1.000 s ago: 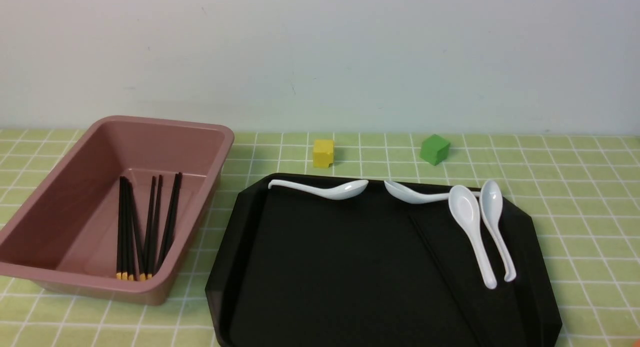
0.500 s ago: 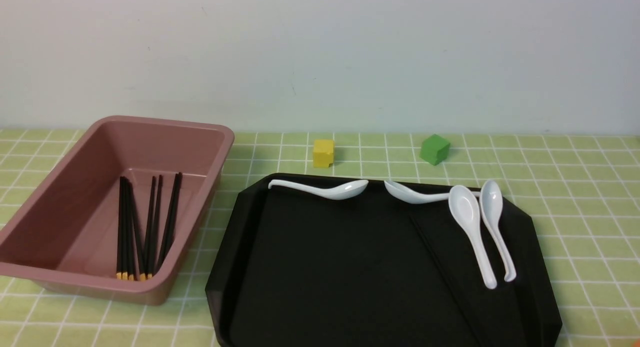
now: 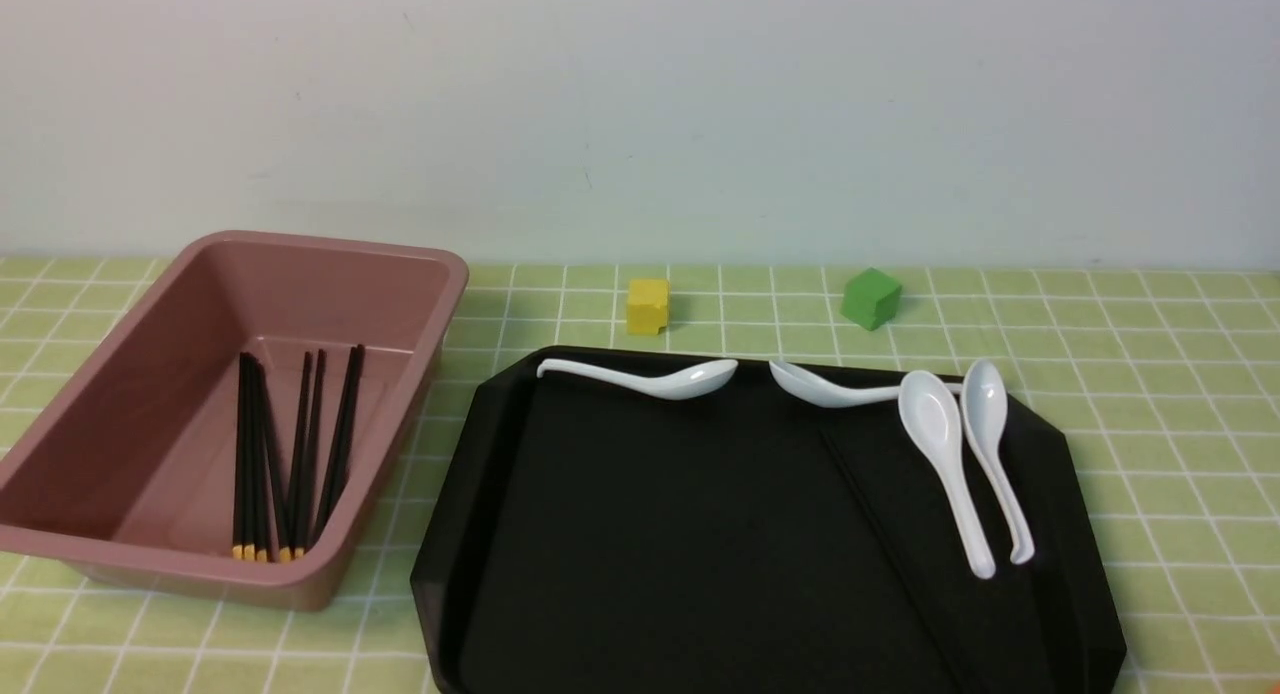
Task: On green tablecloth take chopsticks from black tray and put them in box.
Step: 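Move the gripper over the chopsticks on the black tray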
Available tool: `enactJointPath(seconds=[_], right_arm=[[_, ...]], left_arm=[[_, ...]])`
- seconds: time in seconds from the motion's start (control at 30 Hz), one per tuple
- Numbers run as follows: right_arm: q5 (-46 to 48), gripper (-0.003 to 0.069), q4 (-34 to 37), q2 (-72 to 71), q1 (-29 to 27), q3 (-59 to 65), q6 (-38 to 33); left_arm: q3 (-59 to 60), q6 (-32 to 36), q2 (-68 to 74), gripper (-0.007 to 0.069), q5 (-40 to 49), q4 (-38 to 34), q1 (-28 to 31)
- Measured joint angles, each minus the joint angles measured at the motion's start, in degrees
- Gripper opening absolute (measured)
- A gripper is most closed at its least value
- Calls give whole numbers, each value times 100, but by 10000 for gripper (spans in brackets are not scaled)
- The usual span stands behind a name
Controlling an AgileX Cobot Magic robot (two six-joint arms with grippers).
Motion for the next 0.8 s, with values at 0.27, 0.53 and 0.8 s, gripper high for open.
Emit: enactJointPath(seconds=[0.27, 0.53, 0.8], right_arm=[[1240, 10, -978, 1742, 0, -2260, -926], [4500, 1, -1922, 4641, 0, -3531, -984], [4231, 8, -175, 6242, 0, -3586, -2674]], left_arm=[[0, 0, 0, 238, 0, 0, 0], [0, 0, 0, 238, 0, 0, 0], [0, 0, 0, 238, 0, 0, 0]])
